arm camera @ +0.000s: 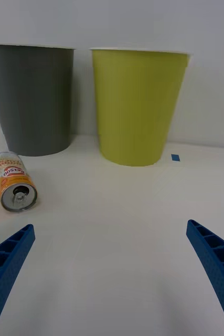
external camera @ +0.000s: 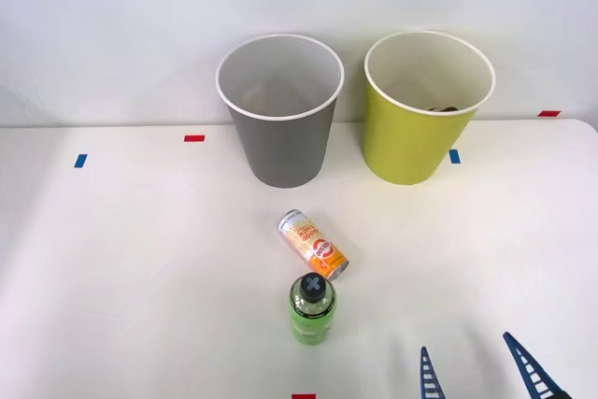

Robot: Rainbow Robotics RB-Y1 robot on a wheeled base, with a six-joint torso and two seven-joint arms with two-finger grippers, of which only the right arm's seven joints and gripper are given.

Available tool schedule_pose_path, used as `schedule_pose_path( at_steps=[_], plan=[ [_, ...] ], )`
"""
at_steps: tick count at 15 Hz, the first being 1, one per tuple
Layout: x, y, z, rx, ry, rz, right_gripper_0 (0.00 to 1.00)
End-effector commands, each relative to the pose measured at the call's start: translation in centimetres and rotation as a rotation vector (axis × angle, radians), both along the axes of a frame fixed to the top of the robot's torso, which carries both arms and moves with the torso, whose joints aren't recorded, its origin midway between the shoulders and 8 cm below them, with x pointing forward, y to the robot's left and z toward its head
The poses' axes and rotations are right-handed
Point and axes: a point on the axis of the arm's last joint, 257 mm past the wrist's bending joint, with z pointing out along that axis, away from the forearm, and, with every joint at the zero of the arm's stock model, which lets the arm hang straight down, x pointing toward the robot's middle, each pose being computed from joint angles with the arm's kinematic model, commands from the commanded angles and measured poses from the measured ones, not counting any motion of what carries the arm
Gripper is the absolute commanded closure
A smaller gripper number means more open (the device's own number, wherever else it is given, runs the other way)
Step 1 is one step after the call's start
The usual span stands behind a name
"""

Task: Put cans in the gray bin, plastic bottles in the light green bin

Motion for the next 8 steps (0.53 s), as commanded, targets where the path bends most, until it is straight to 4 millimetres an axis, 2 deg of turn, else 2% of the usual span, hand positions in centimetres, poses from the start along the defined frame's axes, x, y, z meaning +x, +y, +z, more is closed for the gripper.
schedule_pose_path(
  at_steps=[1, 8],
  plan=[
    [-0.37, -0.81, -0.22, 0.007, 0.011, -0.022, 0.00],
    [-0.53, -1.05, -0.32, 0.008, 0.015, -0.027, 0.00]
  ],
)
